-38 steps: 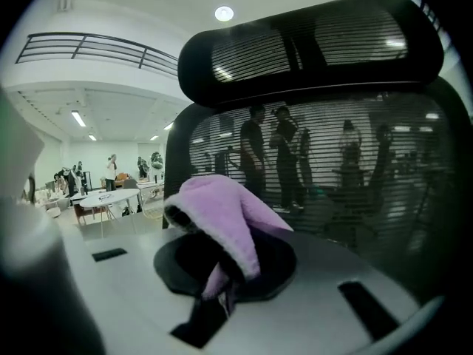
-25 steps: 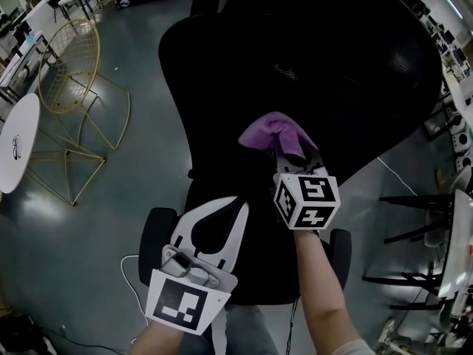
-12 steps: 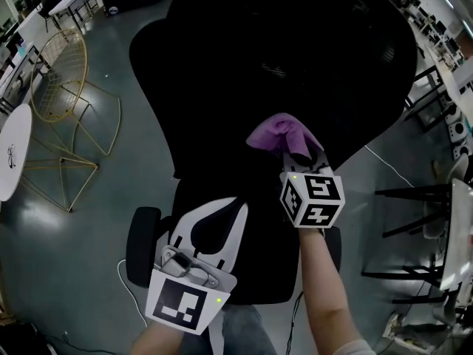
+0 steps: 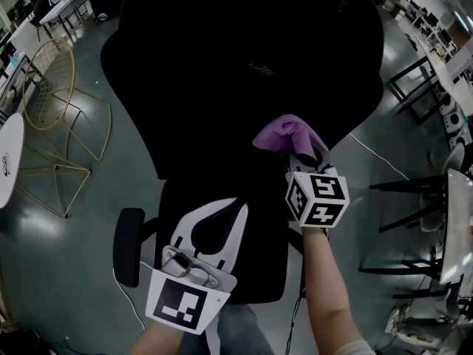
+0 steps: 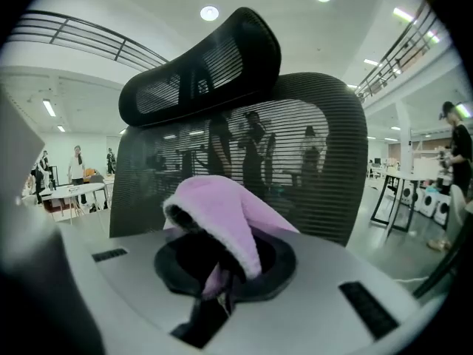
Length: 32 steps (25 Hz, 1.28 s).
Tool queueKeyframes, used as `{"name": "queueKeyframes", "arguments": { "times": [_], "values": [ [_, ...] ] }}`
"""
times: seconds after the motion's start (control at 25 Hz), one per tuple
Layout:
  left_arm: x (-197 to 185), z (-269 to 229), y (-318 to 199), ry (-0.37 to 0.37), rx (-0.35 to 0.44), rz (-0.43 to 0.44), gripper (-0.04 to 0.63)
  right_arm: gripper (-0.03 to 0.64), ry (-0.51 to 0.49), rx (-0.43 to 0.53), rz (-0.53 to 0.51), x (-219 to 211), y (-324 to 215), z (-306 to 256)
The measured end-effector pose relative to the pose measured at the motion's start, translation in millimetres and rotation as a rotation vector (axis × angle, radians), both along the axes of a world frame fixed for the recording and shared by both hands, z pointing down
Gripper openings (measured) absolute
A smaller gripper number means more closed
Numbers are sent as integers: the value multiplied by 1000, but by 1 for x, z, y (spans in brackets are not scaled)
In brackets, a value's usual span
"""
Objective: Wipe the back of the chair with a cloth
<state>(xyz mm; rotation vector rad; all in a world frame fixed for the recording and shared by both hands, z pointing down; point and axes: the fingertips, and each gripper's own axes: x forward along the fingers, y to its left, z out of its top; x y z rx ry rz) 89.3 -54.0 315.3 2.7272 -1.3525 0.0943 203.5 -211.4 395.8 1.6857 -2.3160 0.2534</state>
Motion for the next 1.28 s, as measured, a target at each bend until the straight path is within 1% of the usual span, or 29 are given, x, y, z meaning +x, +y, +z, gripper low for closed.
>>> {"name": "queueKeyframes", "arguments": {
  "times": [0.2,0.36,0.52,0.8,1.12,1.28],
  "values": [
    [21,0,3,2,1,17,12,44,6,-3,34,34,3,1],
    [28,-1,3,-3,7,27,12,44,-8,-5,60,51,5,2],
    [34,-1,6,0,6,31,12,44,-24,1,56,52,6,1],
    [37,9,10,-14,-7,33,12,44,-86,18,59,54,10,8],
    [42,26,13,-14,-29,26,12,44,-97,-21,48,57,21,45],
    [42,28,13,-20,-32,27,12,44,-100,-35,39,55,23,53]
  ]
}}
